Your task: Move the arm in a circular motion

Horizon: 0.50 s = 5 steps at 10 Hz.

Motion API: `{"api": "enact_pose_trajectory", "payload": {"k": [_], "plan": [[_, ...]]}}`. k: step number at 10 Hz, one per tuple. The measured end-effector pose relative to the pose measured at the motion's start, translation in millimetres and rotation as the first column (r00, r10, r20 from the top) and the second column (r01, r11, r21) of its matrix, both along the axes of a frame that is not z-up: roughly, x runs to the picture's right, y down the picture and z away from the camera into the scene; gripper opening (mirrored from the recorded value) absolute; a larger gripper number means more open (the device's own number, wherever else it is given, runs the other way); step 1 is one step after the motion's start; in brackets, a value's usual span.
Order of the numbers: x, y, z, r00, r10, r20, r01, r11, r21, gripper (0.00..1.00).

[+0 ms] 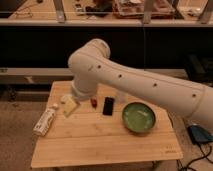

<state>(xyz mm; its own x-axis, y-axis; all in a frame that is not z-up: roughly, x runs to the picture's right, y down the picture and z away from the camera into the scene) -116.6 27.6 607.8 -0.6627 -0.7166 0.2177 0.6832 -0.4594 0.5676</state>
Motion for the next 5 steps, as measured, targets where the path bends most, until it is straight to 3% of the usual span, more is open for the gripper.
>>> {"api": "enact_pose_trajectory", "payload": {"k": [1,2,3,5], "plan": [[-1,-29,22.6,1.000,-0.008,0.030,0.006,0.9986,0.052,0.80],[17,-66,55.3,1.000,-0.019,0.018,0.016,0.9929,0.118,0.80],[56,-105,96.4,0.999,-0.022,-0.041,0.029,0.9836,0.178,0.80],[121,-137,144.1,0.987,-0.002,-0.160,0.037,0.9759,0.215,0.80]]}}
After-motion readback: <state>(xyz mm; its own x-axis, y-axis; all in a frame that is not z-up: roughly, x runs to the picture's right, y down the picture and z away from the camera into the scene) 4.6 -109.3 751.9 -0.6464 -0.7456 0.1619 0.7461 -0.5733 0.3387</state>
